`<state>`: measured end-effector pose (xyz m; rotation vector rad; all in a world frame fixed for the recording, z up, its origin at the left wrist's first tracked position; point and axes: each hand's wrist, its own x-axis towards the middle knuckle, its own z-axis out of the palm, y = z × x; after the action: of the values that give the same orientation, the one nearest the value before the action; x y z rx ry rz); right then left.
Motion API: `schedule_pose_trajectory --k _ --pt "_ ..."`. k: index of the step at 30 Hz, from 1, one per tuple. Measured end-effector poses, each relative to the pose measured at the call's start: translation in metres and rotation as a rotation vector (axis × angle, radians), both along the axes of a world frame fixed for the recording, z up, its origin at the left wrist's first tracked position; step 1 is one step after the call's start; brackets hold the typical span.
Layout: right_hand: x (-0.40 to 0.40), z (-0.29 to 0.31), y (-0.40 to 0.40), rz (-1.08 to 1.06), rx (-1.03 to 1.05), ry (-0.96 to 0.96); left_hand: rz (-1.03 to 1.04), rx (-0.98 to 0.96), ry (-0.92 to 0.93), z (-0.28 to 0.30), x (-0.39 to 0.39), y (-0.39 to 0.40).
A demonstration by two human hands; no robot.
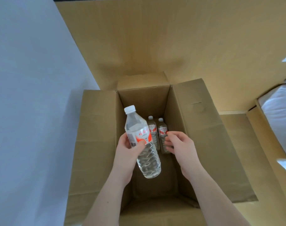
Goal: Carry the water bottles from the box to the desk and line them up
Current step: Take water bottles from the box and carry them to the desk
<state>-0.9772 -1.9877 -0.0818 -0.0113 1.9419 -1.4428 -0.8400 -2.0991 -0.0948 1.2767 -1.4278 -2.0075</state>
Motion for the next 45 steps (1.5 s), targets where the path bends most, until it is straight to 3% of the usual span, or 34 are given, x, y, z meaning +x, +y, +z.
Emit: schedule_pose_trajectory --k 10,16,29,45 --pt "0.037 0.031 0.031 -0.118 -0.064 0.017 -0.177 0.201 0.192 0.026 0.011 0.009" --pt "0.049 0.041 0.067 -0.188 -0.043 0.038 -0.233 0.339 0.198 0.039 0.01 0.023" --pt "0.046 0.058 0.139 -0.267 -0.068 0.044 -0.44 0.234 0.104 0.066 -0.021 0.082" --pt "0.044 0.077 0.3 -0.479 -0.19 0.046 -0.683 0.177 0.118 0.102 -0.041 0.222"
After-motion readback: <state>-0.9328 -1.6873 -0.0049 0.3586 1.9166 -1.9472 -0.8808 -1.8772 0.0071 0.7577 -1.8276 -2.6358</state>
